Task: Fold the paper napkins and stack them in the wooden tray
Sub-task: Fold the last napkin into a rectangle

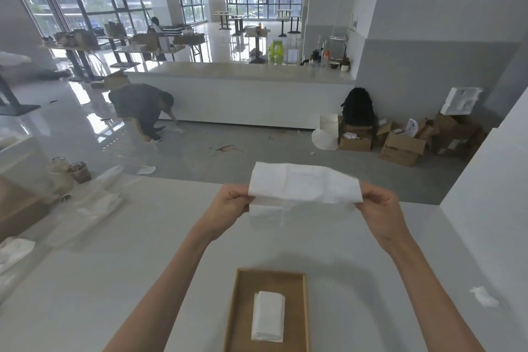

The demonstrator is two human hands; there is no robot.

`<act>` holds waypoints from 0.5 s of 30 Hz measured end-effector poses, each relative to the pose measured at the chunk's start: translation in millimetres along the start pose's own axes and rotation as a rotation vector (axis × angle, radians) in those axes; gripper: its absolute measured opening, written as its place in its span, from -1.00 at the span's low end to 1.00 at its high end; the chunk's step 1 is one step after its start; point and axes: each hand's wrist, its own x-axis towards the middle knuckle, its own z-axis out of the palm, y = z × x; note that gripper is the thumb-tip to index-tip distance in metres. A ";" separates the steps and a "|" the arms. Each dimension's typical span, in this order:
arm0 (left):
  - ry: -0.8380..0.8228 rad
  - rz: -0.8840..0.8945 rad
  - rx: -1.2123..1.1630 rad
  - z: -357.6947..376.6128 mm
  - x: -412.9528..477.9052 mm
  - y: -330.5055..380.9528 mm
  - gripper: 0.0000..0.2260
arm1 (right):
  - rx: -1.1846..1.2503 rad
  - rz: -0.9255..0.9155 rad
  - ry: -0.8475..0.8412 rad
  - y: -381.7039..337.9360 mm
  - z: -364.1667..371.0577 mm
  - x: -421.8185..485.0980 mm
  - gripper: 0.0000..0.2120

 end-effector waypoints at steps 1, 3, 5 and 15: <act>0.012 0.011 0.016 1.6 1.1 1.4 -0.42 | 0.011 -0.033 -0.028 -0.4 -1.7 1.0 -0.40; 0.047 0.023 0.032 3.8 1.4 1.4 -0.36 | -0.005 -0.057 -0.041 1.0 -5.1 2.4 -0.38; 0.052 0.041 0.031 4.1 1.5 -0.9 -0.44 | -0.016 -0.002 -0.012 6.0 -7.2 3.4 -0.40; 0.133 -0.020 -0.096 0.7 1.9 -7.2 -0.76 | 0.045 0.110 -0.053 4.3 3.9 3.6 -0.50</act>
